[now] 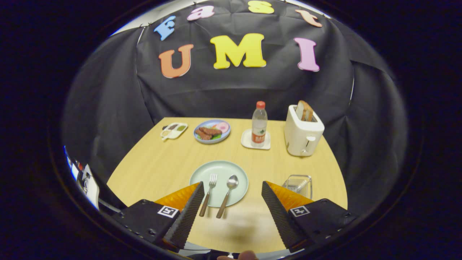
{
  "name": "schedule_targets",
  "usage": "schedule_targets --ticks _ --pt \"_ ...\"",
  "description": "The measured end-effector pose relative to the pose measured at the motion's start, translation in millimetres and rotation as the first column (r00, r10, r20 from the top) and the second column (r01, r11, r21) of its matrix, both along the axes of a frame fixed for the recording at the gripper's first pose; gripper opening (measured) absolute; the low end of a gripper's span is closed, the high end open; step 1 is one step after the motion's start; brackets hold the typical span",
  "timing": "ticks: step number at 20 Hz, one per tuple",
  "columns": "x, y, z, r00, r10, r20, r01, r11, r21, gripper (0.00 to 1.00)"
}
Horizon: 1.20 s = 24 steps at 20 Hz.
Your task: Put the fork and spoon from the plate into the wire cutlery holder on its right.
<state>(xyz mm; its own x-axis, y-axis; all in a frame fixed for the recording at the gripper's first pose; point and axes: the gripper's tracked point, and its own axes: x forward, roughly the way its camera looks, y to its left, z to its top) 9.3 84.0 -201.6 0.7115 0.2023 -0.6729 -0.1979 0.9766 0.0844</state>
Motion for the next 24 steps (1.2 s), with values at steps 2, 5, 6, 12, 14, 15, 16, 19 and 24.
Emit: schedule_targets --ticks 2,5,6,12,14,15,16,19,24 --pt "-7 8 -31 0.992 0.019 -0.123 -0.020 1.000 -0.005 0.96" --pt "-19 18 -65 0.954 0.020 -0.299 -0.020 1.000 0.002 0.96" --pt "-22 21 -76 0.934 0.015 -0.356 -0.017 1.000 -0.002 0.97" --pt "-18 22 -125 0.831 -0.033 -0.556 -0.004 0.998 -0.065 0.96" --pt "-16 24 -138 0.802 -0.047 -0.595 0.009 0.998 -0.067 0.96" --pt "-14 24 -146 0.791 -0.052 -0.609 0.013 0.998 -0.067 0.91" --pt "-11 26 -150 0.784 -0.058 -0.618 0.022 0.998 -0.066 0.86" --pt "-4 31 -161 0.772 -0.067 -0.632 0.026 0.997 -0.073 0.77" --pt "0 37 -179 0.728 -0.108 -0.678 0.082 0.994 -0.070 0.37"
